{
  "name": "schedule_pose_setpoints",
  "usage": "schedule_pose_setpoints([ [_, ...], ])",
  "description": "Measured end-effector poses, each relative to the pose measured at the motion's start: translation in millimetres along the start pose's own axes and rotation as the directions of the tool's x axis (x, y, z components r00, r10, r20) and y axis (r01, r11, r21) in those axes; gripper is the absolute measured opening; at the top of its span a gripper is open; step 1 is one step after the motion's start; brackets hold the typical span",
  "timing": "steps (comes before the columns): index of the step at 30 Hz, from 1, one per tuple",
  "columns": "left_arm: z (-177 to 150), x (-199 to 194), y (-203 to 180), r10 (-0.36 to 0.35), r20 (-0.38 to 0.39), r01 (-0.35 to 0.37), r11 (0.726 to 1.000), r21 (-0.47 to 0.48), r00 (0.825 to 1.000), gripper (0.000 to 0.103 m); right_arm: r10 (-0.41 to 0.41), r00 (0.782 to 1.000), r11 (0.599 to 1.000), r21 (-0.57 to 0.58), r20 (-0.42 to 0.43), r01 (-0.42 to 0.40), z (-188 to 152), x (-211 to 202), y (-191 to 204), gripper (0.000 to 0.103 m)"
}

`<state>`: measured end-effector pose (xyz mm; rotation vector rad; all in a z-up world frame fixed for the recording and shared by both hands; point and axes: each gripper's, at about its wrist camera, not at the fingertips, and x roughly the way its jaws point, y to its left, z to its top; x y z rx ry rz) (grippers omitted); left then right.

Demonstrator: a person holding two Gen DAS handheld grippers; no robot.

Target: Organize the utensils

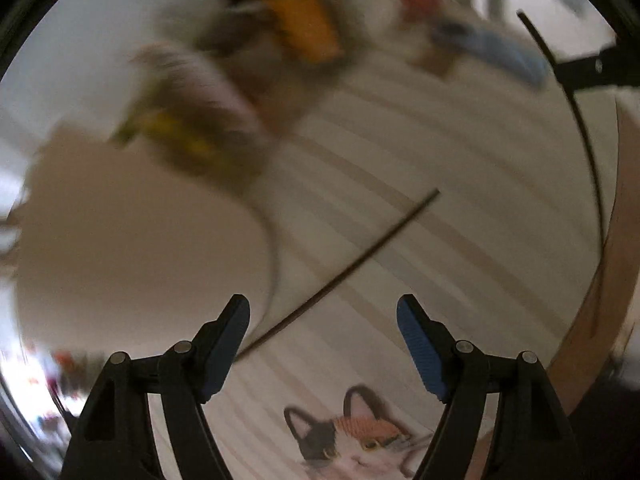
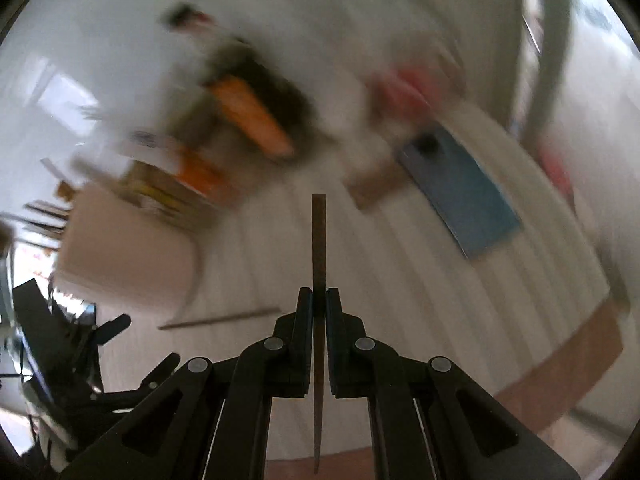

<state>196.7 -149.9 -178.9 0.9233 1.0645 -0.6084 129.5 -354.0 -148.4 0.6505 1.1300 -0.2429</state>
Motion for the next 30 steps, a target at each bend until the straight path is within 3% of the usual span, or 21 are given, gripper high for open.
schedule_pose_setpoints([
  [7,27.4,46.1,-21.8,-0.014,-0.108,0.038,0.975,0.221,0.994,0.074,-0.049,0.998,0.993,0.104,-0.040,0.053,-22.8,24.5,-47.0,0.006],
  [13,42.4,54.0,-25.2,-0.021,-0.146,0.063,0.955,0.291,0.989,0.073,-0.054,0.998,0.990,0.128,-0.034,0.058,-21.2,26.7,-55.4,0.006],
  [15,47.2,53.5,-24.6,-0.049,-0.154,0.094,0.951,0.294,0.987,0.063,-0.047,0.998,0.989,0.136,-0.042,0.053,-16.9,27.6,-52.3,0.006],
  [17,51.5,53.5,-23.2,-0.105,-0.171,0.152,0.946,0.287,0.980,0.039,-0.047,0.998,0.988,0.143,-0.049,0.053,-15.3,29.7,-53.0,0.006],
  [20,58.8,55.7,-25.4,-0.208,-0.226,0.266,0.928,0.262,0.951,0.011,-0.040,0.997,0.985,0.163,-0.063,0.050,-16.1,34.6,-56.1,0.006],
  [24,62.4,58.2,-25.0,-0.224,-0.241,0.278,0.935,0.221,0.944,0.007,-0.042,0.996,0.983,0.173,-0.076,0.054,-18.0,40.2,-57.8,0.006],
  [27,60.4,57.5,-19.7,-0.258,-0.235,0.291,0.950,0.115,0.937,0.006,-0.047,0.996,0.983,0.172,-0.081,0.060,-18.5,41.6,-57.7,0.006],
  [30,53.6,54.5,-14.1,-0.334,-0.239,0.333,0.942,-0.045,0.912,0.002,-0.049,0.995,0.983,0.172,-0.086,0.063,-18.9,41.1,-58.7,0.006],
])
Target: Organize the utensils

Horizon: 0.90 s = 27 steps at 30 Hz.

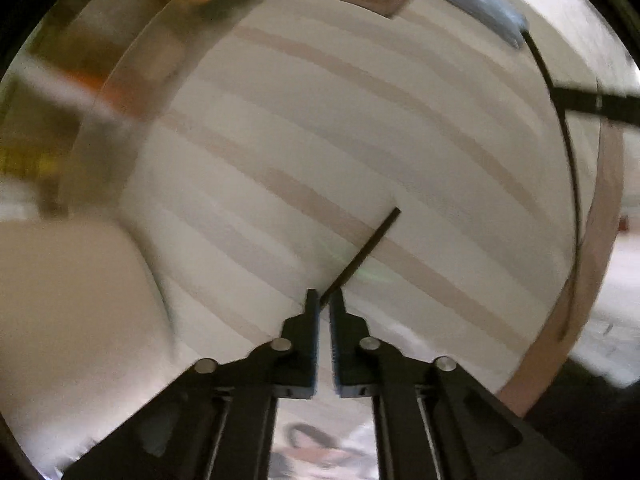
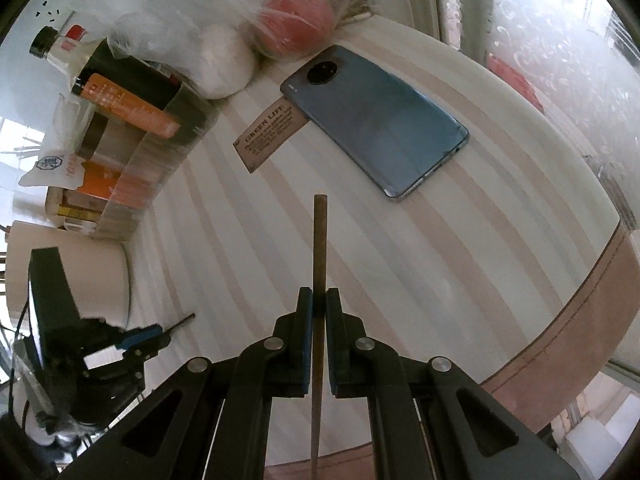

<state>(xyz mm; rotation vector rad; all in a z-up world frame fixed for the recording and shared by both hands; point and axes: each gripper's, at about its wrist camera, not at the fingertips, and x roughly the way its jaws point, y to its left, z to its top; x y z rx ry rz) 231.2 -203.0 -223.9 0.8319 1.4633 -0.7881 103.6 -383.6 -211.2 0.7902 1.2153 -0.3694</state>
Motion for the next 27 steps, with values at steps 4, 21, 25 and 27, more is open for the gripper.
schedule_pose_setpoints([
  [4,-17.9,4.9,-4.1,-0.054,-0.004,0.053,0.990,-0.129,0.999,0.002,0.003,1.000,1.000,-0.005,-0.013,-0.004,-1.7,2.3,-1.0,0.006],
  [21,-86.5,-10.0,18.1,0.224,0.131,-0.219,0.975,-0.049,0.966,0.054,0.026,0.999,0.998,-0.058,-0.035,-0.028,-7.3,6.8,13.7,0.006],
  [25,-85.2,16.7,14.1,0.233,0.056,-0.237,0.966,0.105,0.971,0.055,0.024,0.999,0.997,-0.069,-0.036,-0.027,-7.4,7.8,18.1,0.006],
  [27,-81.2,16.4,17.5,0.219,0.056,-0.224,0.966,0.132,0.974,0.055,0.030,0.999,0.997,-0.067,-0.041,-0.032,-7.3,9.0,18.3,0.006],
])
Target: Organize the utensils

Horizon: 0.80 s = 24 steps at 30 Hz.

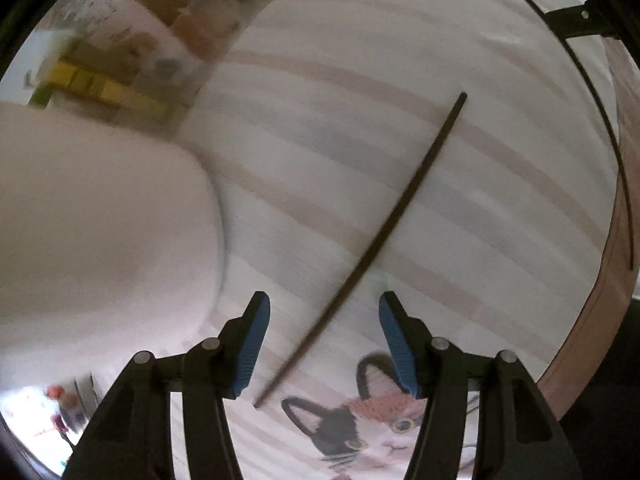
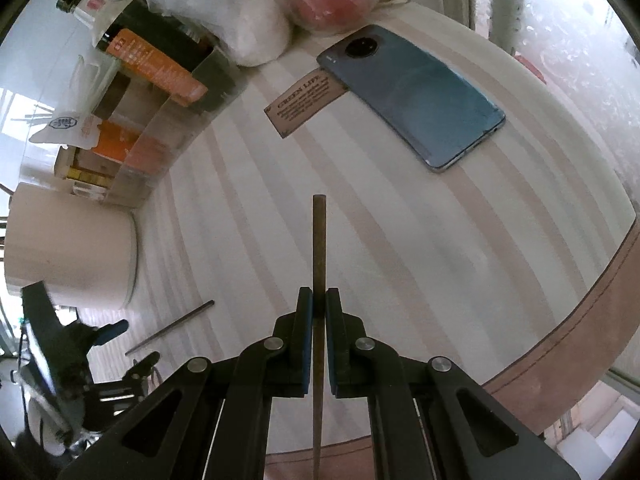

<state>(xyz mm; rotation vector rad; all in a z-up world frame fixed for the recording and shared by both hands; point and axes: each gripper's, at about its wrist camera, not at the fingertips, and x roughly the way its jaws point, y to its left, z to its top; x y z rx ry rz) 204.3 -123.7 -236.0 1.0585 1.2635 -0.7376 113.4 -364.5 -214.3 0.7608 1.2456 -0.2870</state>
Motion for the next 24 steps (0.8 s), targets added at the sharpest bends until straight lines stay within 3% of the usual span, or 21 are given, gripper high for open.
schedule_pose_setpoints([
  [3,7.2,1.7,1.6,-0.023,0.002,0.023,0.998,0.051,1.000,0.055,0.006,1.000,1.000,0.005,-0.004,-0.006,0.8,1.6,-0.1,0.006],
  [6,22.6,4.4,1.3,-0.054,-0.014,0.056,0.994,0.094,0.998,0.048,0.010,1.000,1.000,0.017,-0.016,-0.010,1.3,3.3,-2.0,0.006],
  [8,25.0,4.7,2.8,-0.168,-0.048,0.172,0.981,0.091,0.985,0.010,0.009,1.000,1.000,0.025,-0.019,-0.009,0.4,4.0,-3.4,0.006],
  [13,31.7,5.9,1.2,-0.182,-0.060,0.186,0.980,0.066,0.981,0.006,0.012,1.000,0.999,0.040,-0.027,-0.010,-2.3,5.1,-6.4,0.006],
  [17,27.7,5.6,4.9,-0.212,-0.043,0.209,0.976,-0.055,0.976,0.005,0.013,1.000,0.999,0.044,-0.029,-0.011,-4.2,3.3,-8.1,0.006],
  [20,16.3,4.3,0.5,-0.257,-0.030,0.246,0.949,-0.197,0.966,0.005,0.015,1.000,0.999,0.045,-0.026,-0.014,-4.3,1.4,-8.4,0.006],
  [24,-2.9,3.2,-12.9,-0.296,-0.009,0.271,0.887,-0.373,0.955,0.005,0.016,0.999,0.999,0.046,-0.032,-0.014,-3.7,4.0,-7.5,0.006],
])
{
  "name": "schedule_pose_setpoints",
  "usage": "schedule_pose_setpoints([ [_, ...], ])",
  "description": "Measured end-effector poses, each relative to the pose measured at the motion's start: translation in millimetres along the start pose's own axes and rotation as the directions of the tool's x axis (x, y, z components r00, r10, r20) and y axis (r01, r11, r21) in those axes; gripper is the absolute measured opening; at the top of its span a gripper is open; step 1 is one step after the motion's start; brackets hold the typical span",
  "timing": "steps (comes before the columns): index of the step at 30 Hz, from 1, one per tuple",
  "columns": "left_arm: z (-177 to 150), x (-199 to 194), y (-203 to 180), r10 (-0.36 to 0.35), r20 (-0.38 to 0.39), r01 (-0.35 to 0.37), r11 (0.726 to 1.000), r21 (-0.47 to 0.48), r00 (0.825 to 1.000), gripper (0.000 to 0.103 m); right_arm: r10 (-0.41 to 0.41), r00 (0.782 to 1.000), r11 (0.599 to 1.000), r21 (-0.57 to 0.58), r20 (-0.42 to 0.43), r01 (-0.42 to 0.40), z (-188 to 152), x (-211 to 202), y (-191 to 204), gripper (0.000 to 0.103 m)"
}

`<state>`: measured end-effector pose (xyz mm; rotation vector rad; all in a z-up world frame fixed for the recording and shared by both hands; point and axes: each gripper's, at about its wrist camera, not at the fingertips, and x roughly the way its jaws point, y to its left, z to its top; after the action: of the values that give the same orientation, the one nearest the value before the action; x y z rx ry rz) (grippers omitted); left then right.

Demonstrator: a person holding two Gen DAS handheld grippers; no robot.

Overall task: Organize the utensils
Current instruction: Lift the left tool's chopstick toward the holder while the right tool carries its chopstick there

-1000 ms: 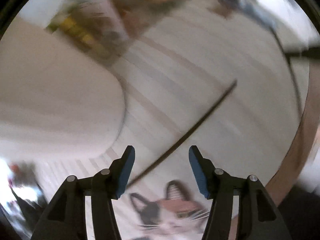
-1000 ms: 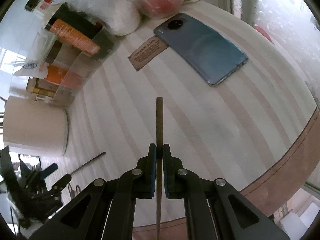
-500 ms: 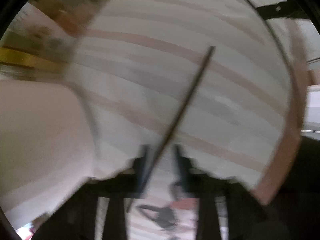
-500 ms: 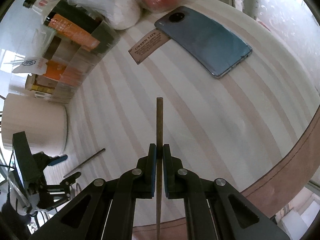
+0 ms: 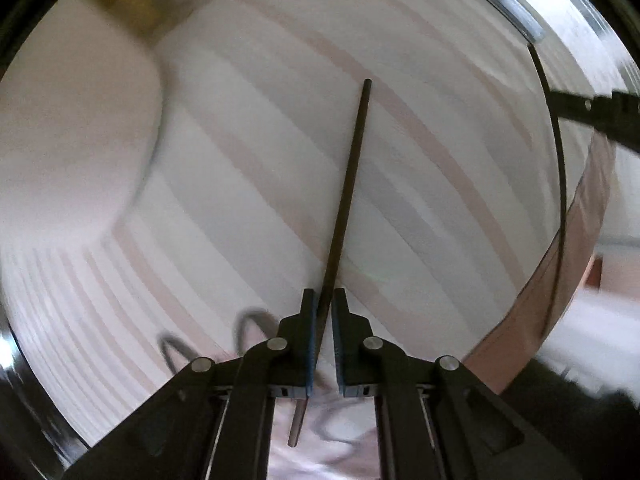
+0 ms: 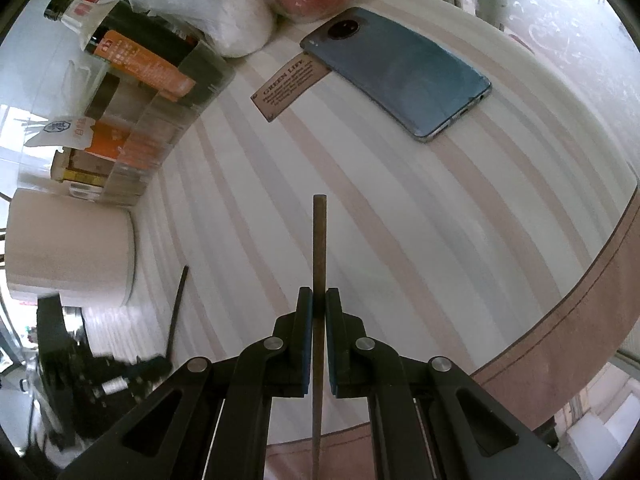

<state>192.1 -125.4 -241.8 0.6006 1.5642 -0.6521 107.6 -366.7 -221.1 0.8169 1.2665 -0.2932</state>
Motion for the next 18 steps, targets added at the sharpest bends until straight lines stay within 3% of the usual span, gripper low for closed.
schedule_pose_setpoints([
  [4,-18.2,-1.2,5.3,-0.010,0.042,0.017,0.985,-0.171,0.999,0.005,-0.007,1.000,1.000,-0.019,-0.022,0.007,-2.0,7.1,4.8,0.006],
  [7,-35.5,-0.9,16.9,-0.018,0.070,0.038,0.951,-0.307,0.997,0.005,-0.019,0.999,0.998,-0.058,-0.046,0.016,-3.4,15.5,16.0,0.006],
  [12,-82.2,2.3,58.5,-0.012,0.102,0.066,0.836,-0.545,0.995,0.004,-0.074,0.992,0.979,-0.196,-0.098,0.054,-8.7,37.3,49.1,0.006],
  [15,-102.8,3.3,78.0,-0.026,0.133,0.106,0.759,-0.643,0.991,0.004,-0.127,0.986,0.942,-0.324,-0.112,0.084,-13.4,52.1,80.6,0.006],
  [18,-103.9,4.2,94.8,-0.011,0.144,0.107,0.723,-0.683,0.990,0.004,-0.164,0.978,0.898,-0.429,-0.127,0.095,-20.4,68.6,111.2,0.006],
])
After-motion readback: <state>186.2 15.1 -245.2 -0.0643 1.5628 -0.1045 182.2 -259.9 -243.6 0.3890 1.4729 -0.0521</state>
